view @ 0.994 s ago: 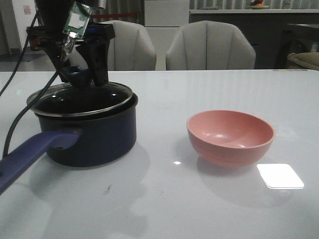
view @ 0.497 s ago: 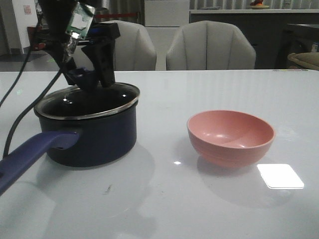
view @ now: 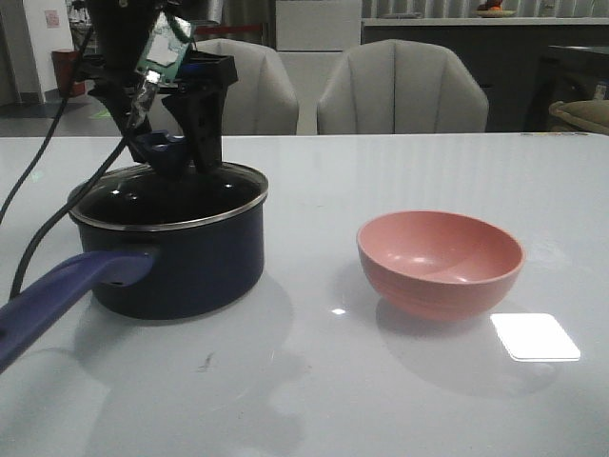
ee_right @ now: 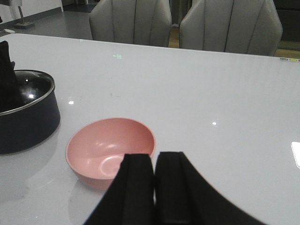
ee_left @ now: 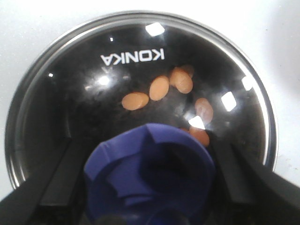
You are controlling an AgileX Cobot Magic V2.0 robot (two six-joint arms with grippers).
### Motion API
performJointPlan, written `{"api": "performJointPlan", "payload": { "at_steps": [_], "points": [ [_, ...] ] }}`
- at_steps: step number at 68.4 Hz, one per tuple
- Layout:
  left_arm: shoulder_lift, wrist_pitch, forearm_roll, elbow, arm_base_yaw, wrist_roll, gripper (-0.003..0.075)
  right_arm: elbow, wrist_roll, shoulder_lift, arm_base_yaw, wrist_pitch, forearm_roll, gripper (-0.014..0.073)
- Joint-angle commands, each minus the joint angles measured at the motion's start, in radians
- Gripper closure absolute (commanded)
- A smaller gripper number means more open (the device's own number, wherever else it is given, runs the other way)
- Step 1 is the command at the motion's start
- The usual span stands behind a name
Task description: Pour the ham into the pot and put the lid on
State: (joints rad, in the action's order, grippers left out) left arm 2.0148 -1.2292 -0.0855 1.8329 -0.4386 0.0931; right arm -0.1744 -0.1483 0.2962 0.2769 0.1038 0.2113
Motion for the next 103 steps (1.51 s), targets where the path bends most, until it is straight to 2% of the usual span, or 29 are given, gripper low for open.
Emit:
{"api": "performJointPlan", "payload": {
  "at_steps": [1,17,31,34,56,71,83,103],
  "points": [
    [-0.050,-0.041,0.004,0.023,-0.012,-0.008,0.0290,-0.028,-0.011,0.007,0.001,-0.083,0.003,0.0427],
    [-0.050,-0.041,0.010,0.023,-0.012,-0.008,0.0275,-0.028,-0.011,0.007,0.001,-0.083,0.003,0.0427],
    [-0.050,-0.041,0.018,0.023,-0.012,-0.008,0.0080,-0.028,-0.011,0.007,0.001,-0.083,0.003,0.0427],
    [-0.050,-0.041,0.025,0.023,-0.012,-0.008,0.0064,-0.028,-0.011,0.007,0.001,-0.083,0.003,0.0427],
    [-0.092,-0.041,-0.016,0.127,-0.012,-0.008,0.0062,-0.028,-0.011,0.007,0.001,-0.083,0.003,0.0427],
    [-0.211,-0.041,0.010,0.104,-0.012,-0.008,0.0062,-0.028,-0.011,0.007,0.001,-0.083,0.003,0.0427],
    [-0.358,-0.007,0.025,0.011,-0.012,0.004,0.0062,-0.028,-0.011,0.007,0.001,-0.083,0.003,0.0427],
    [-0.678,0.170,0.027,-0.314,-0.012,0.004,0.0062,-0.028,-0.011,0.007,0.001,-0.083,0.003,0.0427]
  ]
}}
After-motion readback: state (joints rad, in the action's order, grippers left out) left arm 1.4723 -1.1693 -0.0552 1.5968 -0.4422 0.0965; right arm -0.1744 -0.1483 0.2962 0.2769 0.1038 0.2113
